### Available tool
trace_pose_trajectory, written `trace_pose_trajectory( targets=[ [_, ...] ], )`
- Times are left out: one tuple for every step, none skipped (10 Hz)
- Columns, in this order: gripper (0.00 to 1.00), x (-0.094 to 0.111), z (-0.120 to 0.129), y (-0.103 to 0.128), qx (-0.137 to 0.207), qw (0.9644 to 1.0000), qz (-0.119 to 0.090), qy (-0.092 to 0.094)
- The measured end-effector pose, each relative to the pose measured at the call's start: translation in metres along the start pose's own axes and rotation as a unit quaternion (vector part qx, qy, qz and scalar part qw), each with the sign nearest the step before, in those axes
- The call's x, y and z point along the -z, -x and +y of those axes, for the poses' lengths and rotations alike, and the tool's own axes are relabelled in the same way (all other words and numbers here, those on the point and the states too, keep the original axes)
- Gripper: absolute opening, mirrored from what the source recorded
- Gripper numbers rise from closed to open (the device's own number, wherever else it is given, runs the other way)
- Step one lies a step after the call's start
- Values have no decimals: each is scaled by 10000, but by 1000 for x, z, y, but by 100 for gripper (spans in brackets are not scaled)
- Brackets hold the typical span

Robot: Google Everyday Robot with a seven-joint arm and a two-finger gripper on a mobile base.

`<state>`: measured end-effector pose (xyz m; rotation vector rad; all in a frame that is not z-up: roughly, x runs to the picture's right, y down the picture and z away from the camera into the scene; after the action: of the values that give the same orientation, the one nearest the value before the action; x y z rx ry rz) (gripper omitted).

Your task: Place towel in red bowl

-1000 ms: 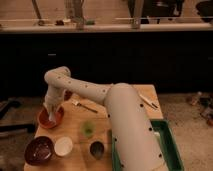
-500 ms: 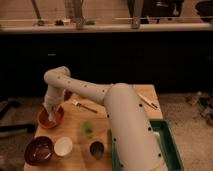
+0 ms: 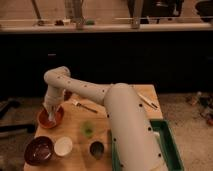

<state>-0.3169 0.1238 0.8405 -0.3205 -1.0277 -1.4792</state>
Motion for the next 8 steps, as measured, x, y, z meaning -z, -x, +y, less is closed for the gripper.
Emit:
trace_pose_trajectory(
  targets=[
    [80, 0, 0, 0, 0, 10000, 0, 0],
    [80, -1, 0, 0, -3, 10000, -8, 1],
    [80, -1, 0, 0, -3, 10000, -7, 0],
    [80, -1, 1, 0, -4, 10000, -8, 1],
    [80, -1, 0, 0, -3, 10000, -7, 0],
    [80, -1, 0, 0, -3, 10000, -8, 0],
    [80, -1, 0, 0, -3, 10000, -8, 0],
    [80, -1, 0, 0, -3, 10000, -8, 0]
  ],
)
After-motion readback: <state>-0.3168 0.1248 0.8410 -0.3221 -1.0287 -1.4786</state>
